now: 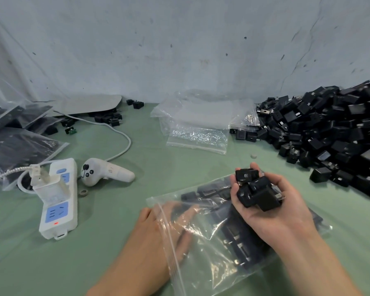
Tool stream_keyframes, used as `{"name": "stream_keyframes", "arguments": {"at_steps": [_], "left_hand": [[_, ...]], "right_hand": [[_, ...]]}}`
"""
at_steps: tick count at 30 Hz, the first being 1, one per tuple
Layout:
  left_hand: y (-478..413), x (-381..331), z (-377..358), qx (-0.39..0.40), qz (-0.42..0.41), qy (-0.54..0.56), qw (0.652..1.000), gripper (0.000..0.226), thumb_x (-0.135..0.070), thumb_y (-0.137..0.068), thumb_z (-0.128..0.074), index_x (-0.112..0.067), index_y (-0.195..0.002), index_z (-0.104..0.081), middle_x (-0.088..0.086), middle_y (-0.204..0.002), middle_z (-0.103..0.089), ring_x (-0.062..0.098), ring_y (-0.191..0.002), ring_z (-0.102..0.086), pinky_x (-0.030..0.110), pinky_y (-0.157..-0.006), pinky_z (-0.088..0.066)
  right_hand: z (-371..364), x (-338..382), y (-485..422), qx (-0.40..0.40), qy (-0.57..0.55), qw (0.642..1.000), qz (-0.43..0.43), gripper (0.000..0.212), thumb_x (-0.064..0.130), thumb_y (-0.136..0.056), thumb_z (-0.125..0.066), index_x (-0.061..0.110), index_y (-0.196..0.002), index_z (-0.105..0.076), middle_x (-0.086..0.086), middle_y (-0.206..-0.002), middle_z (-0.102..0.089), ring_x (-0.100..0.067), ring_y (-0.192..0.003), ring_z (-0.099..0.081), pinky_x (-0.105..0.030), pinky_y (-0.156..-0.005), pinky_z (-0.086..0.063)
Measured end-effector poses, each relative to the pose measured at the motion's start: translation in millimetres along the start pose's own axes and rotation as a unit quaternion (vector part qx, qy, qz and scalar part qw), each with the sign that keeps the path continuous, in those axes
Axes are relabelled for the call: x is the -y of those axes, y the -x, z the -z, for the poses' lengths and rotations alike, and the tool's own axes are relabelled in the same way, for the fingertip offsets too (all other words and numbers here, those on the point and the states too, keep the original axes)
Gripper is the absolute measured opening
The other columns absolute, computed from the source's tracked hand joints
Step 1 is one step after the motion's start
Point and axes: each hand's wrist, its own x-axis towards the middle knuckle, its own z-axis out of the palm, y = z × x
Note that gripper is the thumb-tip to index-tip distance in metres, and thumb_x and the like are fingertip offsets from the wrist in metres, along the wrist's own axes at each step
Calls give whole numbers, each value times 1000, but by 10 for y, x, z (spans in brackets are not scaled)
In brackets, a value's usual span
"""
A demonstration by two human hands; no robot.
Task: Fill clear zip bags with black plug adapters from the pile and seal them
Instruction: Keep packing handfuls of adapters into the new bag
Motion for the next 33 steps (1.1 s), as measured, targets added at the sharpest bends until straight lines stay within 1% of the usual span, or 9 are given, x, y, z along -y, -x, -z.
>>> {"name": "stream_keyframes", "arguments": {"at_steps": [7, 11, 13, 16, 18, 20, 24, 27, 33], "left_hand": [[-15, 6, -24, 1, -7, 2, 1000, 54, -44, -99, -19, -37, -150, -35, -17, -148, -40, 13, -123, -45, 26, -105, -30], [29, 99, 53, -35, -43, 40, 998, 50, -36, -93, -27, -35, -132, -59, -20, -143, -48, 6, -121, -52, 24, -99, -32], [122, 200, 95, -93, -12, 69, 993, 38, -28, -86, -38, -34, -103, -72, -17, -121, -65, 5, -108, -58, 23, -91, -38], [238, 297, 214, -240, 149, 190, 940, 31, -12, -72, -44, -36, -68, -62, -20, -75, -65, -1, -71, -56, 18, -67, -41], [205, 258, 273, -302, 171, 243, 906, 29, -14, -77, -44, -35, -73, -63, -19, -75, -65, 3, -60, -54, 12, -52, -36], [113, 115, 308, -302, 130, 275, 904, 27, -19, -85, -46, -38, -88, -65, -20, -87, -66, 5, -70, -59, 9, -53, -37], [-61, -55, 291, -212, 26, 288, 934, 33, -25, -97, -47, -43, -122, -59, -22, -120, -57, 1, -109, -57, 8, -85, -41], [-122, 5, 246, -138, -33, 268, 953, 47, -20, -97, -45, -38, -141, -47, -26, -140, -47, 5, -131, -46, 13, -105, -33], [-79, 71, 148, -168, 8, 288, 943, 30, -37, -94, -55, -50, -120, -47, -28, -119, -57, 2, -117, -52, 5, -88, -33]], "right_hand": [[-1, -12, 11, 0, 6, 1000, 1, 29, 16, -84, -64, 10, -108, -79, -23, -110, -72, -40, -95, -71, -43, -73, -59], [-20, -24, 11, 4, 9, 1000, -8, 28, 19, -88, -62, 12, -109, -78, -21, -112, -72, -39, -97, -71, -43, -73, -59], [-48, -47, 20, 11, 13, 1000, -14, 27, 18, -86, -62, 13, -107, -78, -21, -113, -72, -39, -97, -71, -43, -70, -59], [-110, -107, 66, 25, 35, 999, -32, 29, 17, -76, -67, 11, -102, -79, -21, -113, -72, -37, -98, -70, -42, -66, -59], [-145, -165, 98, 32, 51, 997, -53, 32, 17, -75, -68, 11, -104, -79, -20, -114, -71, -37, -98, -70, -42, -67, -59], [-181, -246, 133, 41, 64, 993, -88, 34, 18, -79, -66, 10, -110, -78, -20, -116, -71, -38, -100, -70, -42, -69, -59], [-251, -440, 204, 71, 100, 979, -165, 36, 19, -81, -65, 7, -113, -76, -20, -118, -71, -37, -109, -67, -41, -71, -58], [-272, -521, 238, 71, 106, 972, -199, 29, 16, -74, -73, 3, -100, -75, -18, -112, -72, -39, -93, -71, -42, -66, -56], [-259, -508, 241, 94, 126, 958, -242, 44, 21, -79, -66, 8, -120, -73, -20, -122, -69, -30, -94, -63, -36, -66, -57]]}}
